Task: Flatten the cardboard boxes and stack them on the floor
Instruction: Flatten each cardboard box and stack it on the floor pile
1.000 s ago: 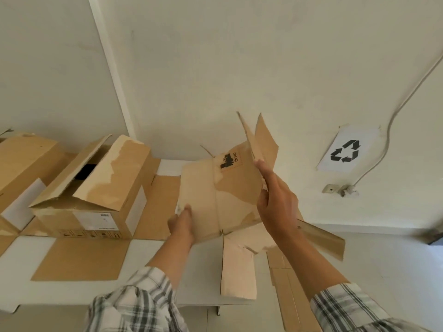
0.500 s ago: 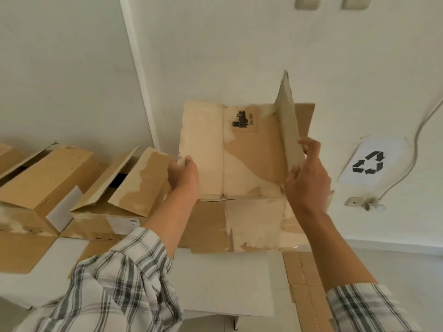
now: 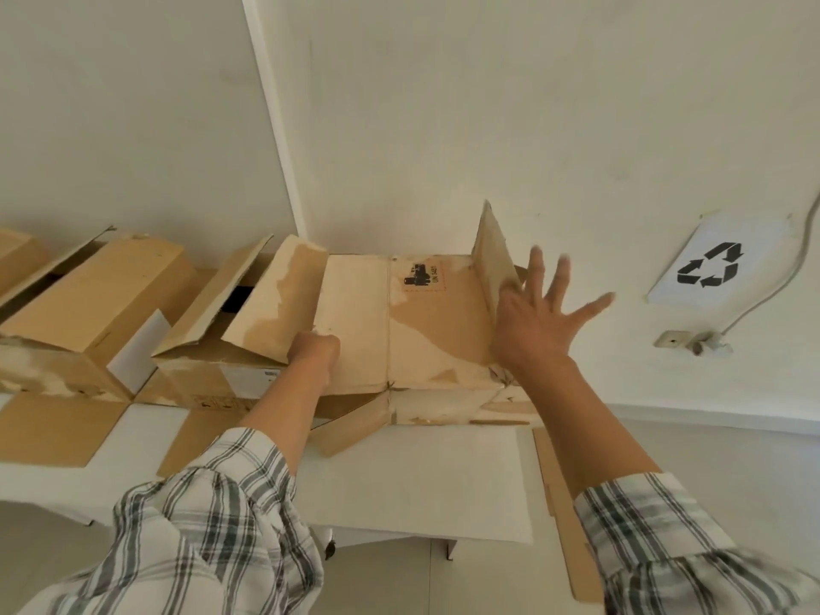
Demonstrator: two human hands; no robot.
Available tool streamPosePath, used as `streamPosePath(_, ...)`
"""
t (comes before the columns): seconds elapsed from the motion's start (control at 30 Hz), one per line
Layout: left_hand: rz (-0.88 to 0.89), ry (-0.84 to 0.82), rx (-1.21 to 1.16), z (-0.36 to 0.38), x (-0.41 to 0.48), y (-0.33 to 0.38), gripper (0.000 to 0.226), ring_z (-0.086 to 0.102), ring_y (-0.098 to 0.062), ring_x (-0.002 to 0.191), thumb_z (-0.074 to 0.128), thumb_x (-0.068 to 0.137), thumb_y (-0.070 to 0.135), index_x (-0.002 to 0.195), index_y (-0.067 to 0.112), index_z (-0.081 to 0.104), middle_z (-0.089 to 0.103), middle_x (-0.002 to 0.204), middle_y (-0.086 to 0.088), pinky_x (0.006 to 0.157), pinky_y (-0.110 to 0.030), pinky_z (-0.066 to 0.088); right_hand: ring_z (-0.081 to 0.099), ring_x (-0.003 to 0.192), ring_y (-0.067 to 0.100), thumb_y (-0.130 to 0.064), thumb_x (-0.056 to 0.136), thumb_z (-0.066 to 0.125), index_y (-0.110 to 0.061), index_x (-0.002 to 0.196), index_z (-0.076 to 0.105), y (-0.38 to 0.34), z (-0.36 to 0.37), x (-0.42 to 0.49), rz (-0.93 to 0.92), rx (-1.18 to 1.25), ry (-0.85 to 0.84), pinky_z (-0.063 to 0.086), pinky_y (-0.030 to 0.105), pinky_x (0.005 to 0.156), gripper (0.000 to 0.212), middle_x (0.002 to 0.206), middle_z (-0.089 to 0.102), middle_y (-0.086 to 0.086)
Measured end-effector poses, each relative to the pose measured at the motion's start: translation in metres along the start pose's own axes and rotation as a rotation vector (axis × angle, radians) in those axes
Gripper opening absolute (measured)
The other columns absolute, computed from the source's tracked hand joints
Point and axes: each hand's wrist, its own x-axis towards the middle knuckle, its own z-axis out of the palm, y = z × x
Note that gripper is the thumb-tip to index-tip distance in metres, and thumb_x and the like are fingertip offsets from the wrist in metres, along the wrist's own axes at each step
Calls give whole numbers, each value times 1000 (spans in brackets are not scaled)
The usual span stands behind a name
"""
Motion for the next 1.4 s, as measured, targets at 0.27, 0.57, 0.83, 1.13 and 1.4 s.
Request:
streamPosePath(0.27,71,95,-70,16,13,17,39,53,-31,123,47,99,9,138,10,47,53,138,-11,93,-32,43,-18,149,32,-53,102,26,-29,158,4,-54,33,4,-382,127,-127,-6,63,117,64,165,-14,3)
streamPosePath(0.57,99,47,47,27,59,40,41,52,-32,125,52,99,19,139,11,50,55,138,-11,102,-35,42,-6,151,31,-67,96,6,-47,152,-1,-61,85,52,-317,246,-212,3,76,106,61,165,-6,-9)
streamPosePath(0.83,166,-48,242,37,92,64,34,56,-34,113,50,97,10,129,2,54,59,127,-16,79,-31,42,31,128,36,-57,94,28,-39,123,37,-72,80,102,-217,288,-141,20,74,102,36,132,37,1)
streamPosePath(1.13,-135,-414,295,-3,62,-8,42,55,-33,117,49,102,14,140,4,38,53,134,-16,88,-47,51,30,119,28,-66,85,30,-35,116,39,-74,93,50,-113,299,-67,26,60,94,44,120,33,-1)
streamPosePath(1.4,-145,-416,-36,-11,18,-50,42,60,-28,108,72,89,17,125,4,53,63,123,-10,85,-43,49,18,134,33,-76,84,25,-46,139,28,-65,113,-2,-46,328,-151,17,64,102,63,139,25,3)
